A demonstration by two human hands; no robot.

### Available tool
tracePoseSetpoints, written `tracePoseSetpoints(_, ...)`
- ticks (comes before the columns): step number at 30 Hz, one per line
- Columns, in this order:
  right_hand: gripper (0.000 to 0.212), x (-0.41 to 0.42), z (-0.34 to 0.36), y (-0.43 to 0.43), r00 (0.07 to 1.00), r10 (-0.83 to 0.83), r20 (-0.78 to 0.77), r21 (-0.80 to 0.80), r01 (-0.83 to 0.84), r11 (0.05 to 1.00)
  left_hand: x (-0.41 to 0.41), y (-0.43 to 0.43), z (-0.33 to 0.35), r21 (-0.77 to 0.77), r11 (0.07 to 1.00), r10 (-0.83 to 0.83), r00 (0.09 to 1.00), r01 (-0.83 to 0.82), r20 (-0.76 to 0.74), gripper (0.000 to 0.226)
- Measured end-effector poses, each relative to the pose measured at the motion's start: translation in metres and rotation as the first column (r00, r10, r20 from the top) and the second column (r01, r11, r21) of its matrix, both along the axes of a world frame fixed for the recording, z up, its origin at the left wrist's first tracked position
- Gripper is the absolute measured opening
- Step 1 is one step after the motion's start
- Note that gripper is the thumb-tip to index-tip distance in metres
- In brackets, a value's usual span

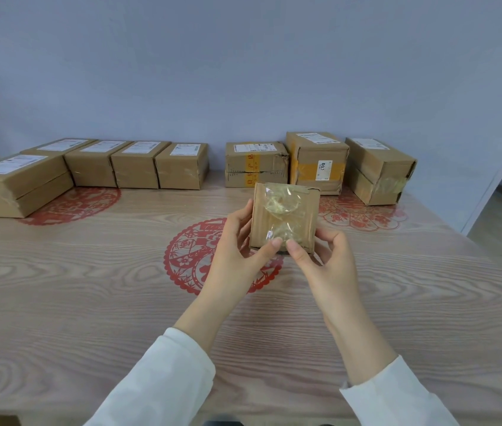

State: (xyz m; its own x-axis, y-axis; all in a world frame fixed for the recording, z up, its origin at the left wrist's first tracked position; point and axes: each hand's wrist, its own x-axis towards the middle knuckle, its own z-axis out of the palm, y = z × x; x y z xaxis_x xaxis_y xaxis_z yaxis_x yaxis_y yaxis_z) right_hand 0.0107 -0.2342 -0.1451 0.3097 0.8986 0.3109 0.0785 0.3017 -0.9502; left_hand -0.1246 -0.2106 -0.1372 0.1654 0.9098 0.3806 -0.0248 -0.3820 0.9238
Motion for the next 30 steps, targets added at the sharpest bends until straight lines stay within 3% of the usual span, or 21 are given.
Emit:
tracePoseSetpoints(5,0.069,-0.002,-0.001,-0.001,1.000,0.017,0.002,0.030,-0.017,0.999,-0.002,0.002,0.001,0.024,0.999,-0.029,0.999,0.029,-0.023,0.066)
tracePoseSetpoints(8,0.060,-0.005,-0.004,-0.002,0.998,-0.013,0.054,0.056,0.011,0.998,-0.002,0.003,0.002,-0.006,1.000,-0.001,1.000,0.001,-0.018,0.074)
tracePoseSetpoints(10,0.065,-0.007,-0.007,-0.002,0.995,-0.019,0.098,0.057,0.013,0.998,-0.002,0.004,0.000,-0.026,0.999,0.037,0.999,-0.036,0.005,0.076)
tracePoseSetpoints(13,0.071,-0.009,-0.007,-0.005,1.000,0.021,-0.014,0.008,-0.020,1.000,0.000,0.001,-0.004,-0.012,0.999,0.031,0.999,-0.031,0.012,0.069)
tracePoseSetpoints(15,0.062,-0.008,-0.006,-0.005,0.997,0.017,-0.070,0.011,-0.016,1.000,0.002,-0.002,-0.007,-0.001,1.000,-0.011,1.000,0.011,0.018,0.069)
tracePoseSetpoints(30,0.050,-0.002,-0.003,-0.010,0.977,0.054,-0.207,0.064,-0.041,0.997,0.002,-0.006,-0.004,0.007,0.996,-0.090,0.993,0.089,0.082,0.070)
